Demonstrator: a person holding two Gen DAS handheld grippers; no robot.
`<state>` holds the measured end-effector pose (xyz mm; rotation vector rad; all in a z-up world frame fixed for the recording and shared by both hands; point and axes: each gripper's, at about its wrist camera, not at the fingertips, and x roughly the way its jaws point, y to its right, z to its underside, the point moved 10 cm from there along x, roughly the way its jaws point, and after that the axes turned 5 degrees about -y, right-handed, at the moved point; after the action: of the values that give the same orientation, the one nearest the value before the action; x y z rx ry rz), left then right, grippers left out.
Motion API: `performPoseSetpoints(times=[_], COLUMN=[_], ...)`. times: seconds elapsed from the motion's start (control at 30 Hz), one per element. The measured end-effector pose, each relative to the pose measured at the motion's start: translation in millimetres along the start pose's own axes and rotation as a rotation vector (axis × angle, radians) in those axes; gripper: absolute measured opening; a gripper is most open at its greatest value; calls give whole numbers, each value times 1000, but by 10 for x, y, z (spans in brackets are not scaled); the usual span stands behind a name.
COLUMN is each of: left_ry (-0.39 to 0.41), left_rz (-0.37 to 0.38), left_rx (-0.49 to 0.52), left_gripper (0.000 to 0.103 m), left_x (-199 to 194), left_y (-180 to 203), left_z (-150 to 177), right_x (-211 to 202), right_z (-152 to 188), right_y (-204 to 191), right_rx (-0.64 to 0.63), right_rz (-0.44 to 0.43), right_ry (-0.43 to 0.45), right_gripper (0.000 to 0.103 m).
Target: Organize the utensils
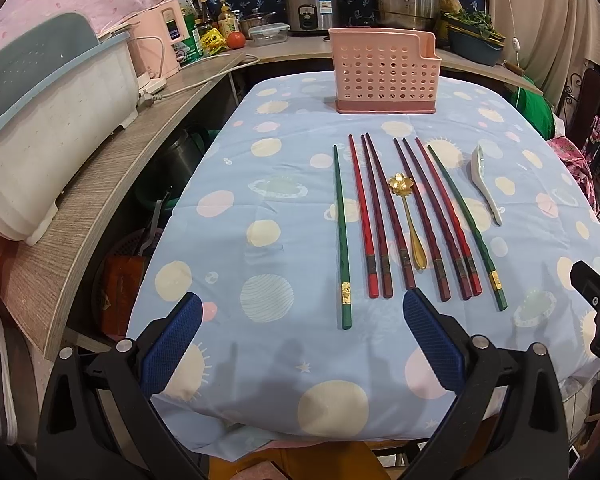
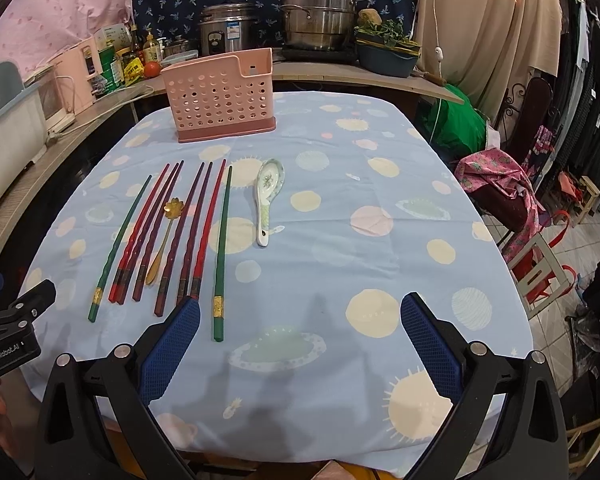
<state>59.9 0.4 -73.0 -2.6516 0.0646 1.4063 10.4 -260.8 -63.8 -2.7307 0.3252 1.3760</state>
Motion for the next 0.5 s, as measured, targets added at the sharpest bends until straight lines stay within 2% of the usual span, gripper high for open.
performPoseSetpoints(times=[0.5], left_ry=[4], left_rz=[-10], left_rx=[-6], left_gripper=[96], left_x=[-12], left_y=[-70], left_z=[-6], right_x=[-13], right_z=[-5], right_y=[-70], right_rx=[-13], right_rz=[-10], right_ry=[2], right_gripper=[96])
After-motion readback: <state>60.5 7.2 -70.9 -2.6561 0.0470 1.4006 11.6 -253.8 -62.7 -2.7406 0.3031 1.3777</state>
